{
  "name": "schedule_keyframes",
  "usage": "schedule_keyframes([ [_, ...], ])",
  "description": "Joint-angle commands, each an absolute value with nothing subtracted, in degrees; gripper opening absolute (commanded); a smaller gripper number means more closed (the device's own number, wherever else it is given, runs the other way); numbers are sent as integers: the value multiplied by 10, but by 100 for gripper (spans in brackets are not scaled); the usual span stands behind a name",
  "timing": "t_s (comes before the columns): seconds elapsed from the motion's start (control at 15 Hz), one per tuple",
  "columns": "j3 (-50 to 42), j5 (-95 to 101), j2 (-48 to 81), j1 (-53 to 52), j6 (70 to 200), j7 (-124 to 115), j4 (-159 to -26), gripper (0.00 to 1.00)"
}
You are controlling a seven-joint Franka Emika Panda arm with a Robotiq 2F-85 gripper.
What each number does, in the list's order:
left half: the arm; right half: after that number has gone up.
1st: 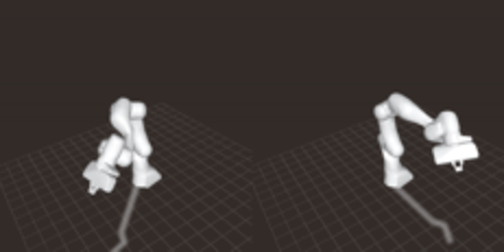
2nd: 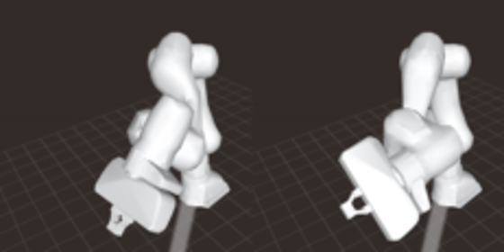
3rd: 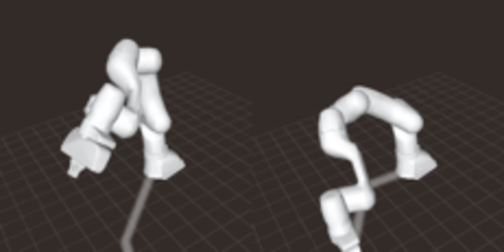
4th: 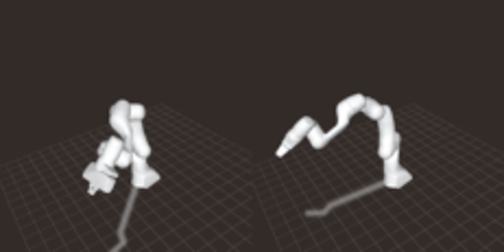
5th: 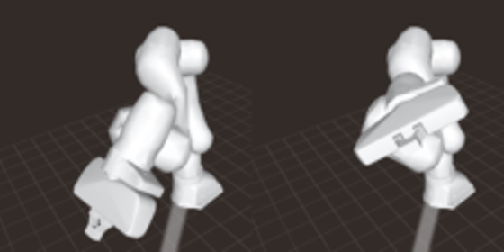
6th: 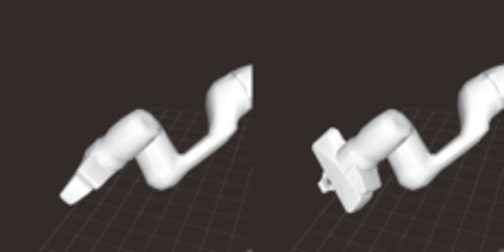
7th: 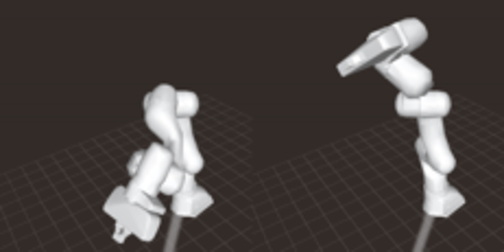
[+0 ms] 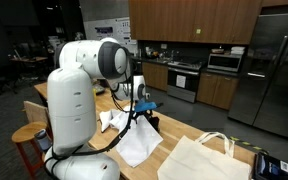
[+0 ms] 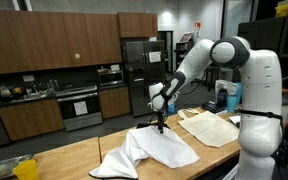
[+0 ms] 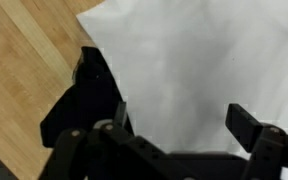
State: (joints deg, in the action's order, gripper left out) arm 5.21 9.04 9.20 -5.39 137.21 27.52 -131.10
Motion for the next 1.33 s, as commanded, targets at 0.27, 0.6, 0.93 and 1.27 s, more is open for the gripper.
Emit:
schedule_keyframes([
  [0.27, 62, 71, 153, -41, 1353, 278, -1258, 74],
  [0.6, 64, 66, 169, -40, 1325, 267, -1237, 37],
  [0.93, 64, 72, 177, -44, 1286, 253, -1218, 1],
  [1.27, 65, 74, 174, -48, 1258, 231, -1208, 0],
])
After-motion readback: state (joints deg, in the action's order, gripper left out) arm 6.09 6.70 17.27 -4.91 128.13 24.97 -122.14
